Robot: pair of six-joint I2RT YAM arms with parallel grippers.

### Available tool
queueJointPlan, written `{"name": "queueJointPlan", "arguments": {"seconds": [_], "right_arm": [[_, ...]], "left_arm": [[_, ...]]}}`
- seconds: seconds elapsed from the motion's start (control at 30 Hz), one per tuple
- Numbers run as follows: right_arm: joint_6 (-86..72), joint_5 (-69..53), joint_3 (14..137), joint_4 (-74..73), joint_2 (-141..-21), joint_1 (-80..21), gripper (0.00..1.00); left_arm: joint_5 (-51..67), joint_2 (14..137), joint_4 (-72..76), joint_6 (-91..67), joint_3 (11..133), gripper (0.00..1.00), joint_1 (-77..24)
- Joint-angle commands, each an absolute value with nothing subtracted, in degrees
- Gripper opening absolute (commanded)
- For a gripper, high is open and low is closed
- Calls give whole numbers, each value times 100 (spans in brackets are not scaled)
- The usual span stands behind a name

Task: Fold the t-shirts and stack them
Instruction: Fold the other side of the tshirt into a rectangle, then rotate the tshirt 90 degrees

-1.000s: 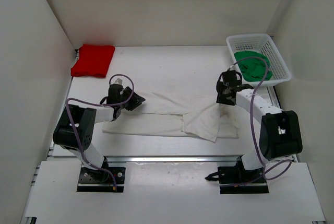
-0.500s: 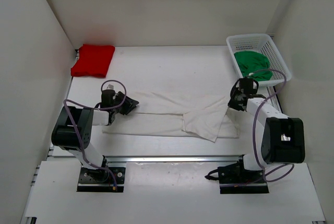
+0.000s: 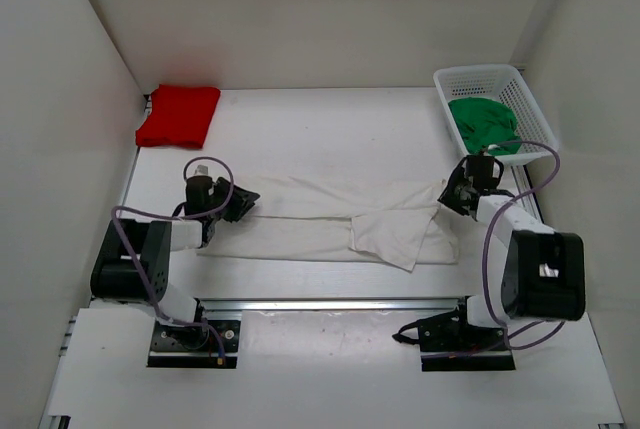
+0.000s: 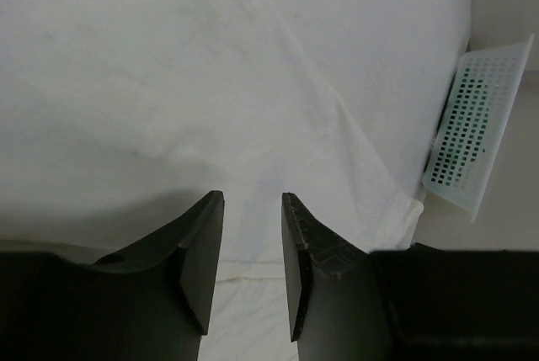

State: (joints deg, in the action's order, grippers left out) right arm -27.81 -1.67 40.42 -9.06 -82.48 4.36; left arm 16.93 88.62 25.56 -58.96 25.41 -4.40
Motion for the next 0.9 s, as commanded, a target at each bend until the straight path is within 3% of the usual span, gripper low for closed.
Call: {"name": "queueJointPlan", "arguments": {"seconds": [0.0,0.1,0.13,0.23,0.33,0.53,0.7,0.87], "right_arm": [[-2672,421,4315,-888,-7428,106,26],[-2549,853,4342,-1028,-7058,-395,21],[-2558,644,4368,-1072,-7075,-483,20],[-2751,47,4089,-897,-7312,-545,4],[-2883,-167,3586,-685,-7453,-712,0],[-2875,-563,2944,-641,-7331,-466,0],[-2760,157,3453,-1142,-6681,-904,4],[-3005,-413,3296,-976,-6889,-1475,4]], "left_arm": [[1381,8166,2373,-5670,2558,45,-729],[1143,7884,2093,-5449,2698,46,-1054],[1064,7849,2074,-5380,2716,46,-1133],[1125,7945,2056,-5370,2777,46,-1283],[1370,8138,2214,-5414,2672,46,-1169],[1556,8209,2348,-5573,2478,45,-1098],[1415,7771,2249,-5624,2339,45,-1125],[636,6980,1548,-5011,2400,46,-1336]]}}
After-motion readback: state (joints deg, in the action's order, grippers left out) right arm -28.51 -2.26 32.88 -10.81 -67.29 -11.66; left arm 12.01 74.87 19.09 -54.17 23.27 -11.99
